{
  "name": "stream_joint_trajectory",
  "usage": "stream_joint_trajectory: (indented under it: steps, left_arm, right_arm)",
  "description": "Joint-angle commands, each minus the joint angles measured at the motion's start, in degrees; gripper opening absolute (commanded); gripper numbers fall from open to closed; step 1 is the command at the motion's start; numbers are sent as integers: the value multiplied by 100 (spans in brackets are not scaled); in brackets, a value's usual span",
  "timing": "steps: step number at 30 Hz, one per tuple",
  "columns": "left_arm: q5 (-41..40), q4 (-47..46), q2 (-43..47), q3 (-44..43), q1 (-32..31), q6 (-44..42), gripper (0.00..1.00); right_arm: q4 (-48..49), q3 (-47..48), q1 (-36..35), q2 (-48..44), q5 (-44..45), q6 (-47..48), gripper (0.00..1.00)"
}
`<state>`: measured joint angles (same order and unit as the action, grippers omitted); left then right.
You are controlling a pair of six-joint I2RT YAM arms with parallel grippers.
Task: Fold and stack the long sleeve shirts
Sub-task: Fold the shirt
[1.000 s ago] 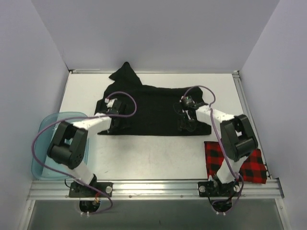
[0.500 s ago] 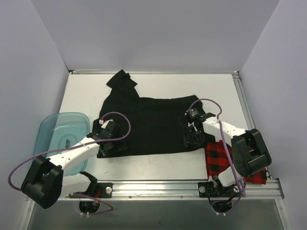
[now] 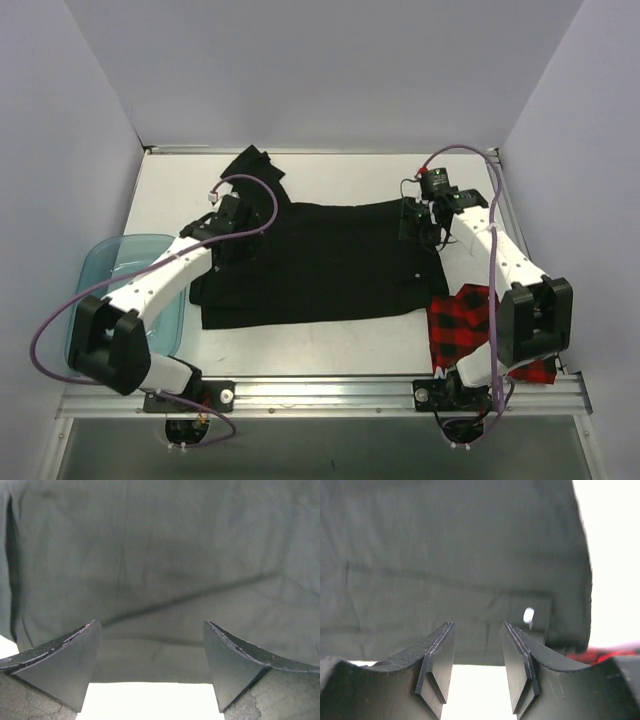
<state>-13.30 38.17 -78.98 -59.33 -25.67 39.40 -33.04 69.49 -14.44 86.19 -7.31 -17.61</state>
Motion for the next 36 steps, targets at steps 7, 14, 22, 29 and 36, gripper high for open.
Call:
stream_joint_trajectory:
  steps: [7,14,22,29,36]
  left_arm:
    - [196,-855,-1689,-632,466,-512,91]
    - [433,-855,-2157,-204,519,-250,91]
    - [768,-847,-1789,484,554,-55,91]
    - [382,-451,-1058,-473,738,-642,91]
    - [459,-705,-1812,-1976,1398,-1065,93]
  right_arm:
    - [421,917,643,1856,2,3,41]
    - [579,347,959,2174,-7,-129,42]
    - [553,-664,1426,1788,-69,-437,41]
    - [281,53,1426,1067,-121,-314,42]
    - [236,1301,1426,1136,-297,-112,48]
